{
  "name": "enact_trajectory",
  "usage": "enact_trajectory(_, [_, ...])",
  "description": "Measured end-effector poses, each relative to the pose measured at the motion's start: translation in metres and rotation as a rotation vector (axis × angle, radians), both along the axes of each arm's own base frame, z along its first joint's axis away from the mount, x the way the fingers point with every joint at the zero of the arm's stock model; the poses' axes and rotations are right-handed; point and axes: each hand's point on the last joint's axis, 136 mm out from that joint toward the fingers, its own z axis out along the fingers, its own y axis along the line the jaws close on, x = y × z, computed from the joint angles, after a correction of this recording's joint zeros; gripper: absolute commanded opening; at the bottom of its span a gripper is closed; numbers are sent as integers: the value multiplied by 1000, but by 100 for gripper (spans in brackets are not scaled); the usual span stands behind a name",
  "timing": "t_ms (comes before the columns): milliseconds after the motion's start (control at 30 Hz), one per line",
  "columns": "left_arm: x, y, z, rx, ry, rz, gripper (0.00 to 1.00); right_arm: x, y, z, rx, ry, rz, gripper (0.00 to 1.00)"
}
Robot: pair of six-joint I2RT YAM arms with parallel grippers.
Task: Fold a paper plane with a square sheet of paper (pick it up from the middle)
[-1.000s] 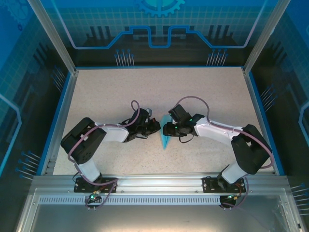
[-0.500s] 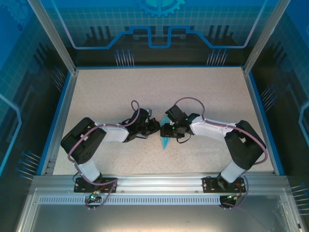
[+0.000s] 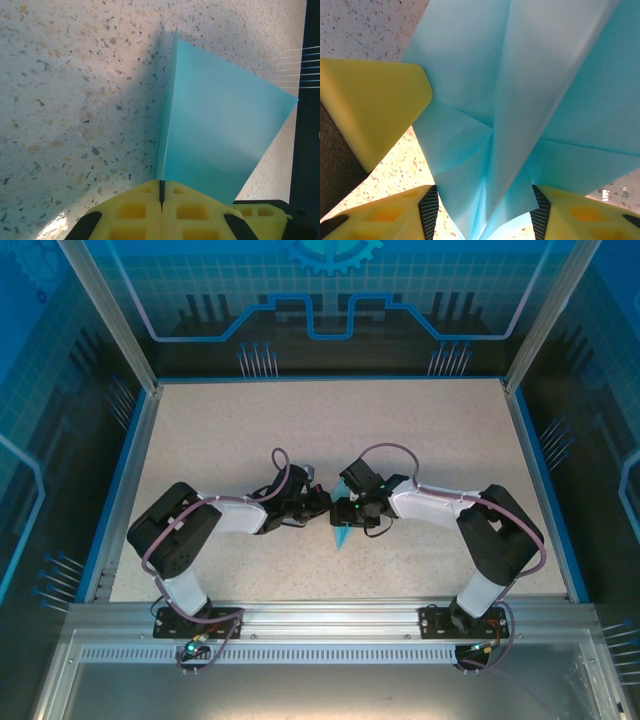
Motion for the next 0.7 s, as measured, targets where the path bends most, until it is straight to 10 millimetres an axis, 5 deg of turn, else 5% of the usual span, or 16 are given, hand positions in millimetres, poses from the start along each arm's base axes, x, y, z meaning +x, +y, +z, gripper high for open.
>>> enact_trajectory(367, [3, 5, -6, 8, 11, 14, 0, -1, 9, 3, 21, -21, 39, 60])
enact_trajectory(533, [3, 5, -7, 8, 13, 13, 0, 1, 8, 3, 19, -27, 36, 51])
enact_trajectory(700, [3, 5, -7, 8, 14, 14, 0, 3, 3, 1, -11, -37, 9, 28])
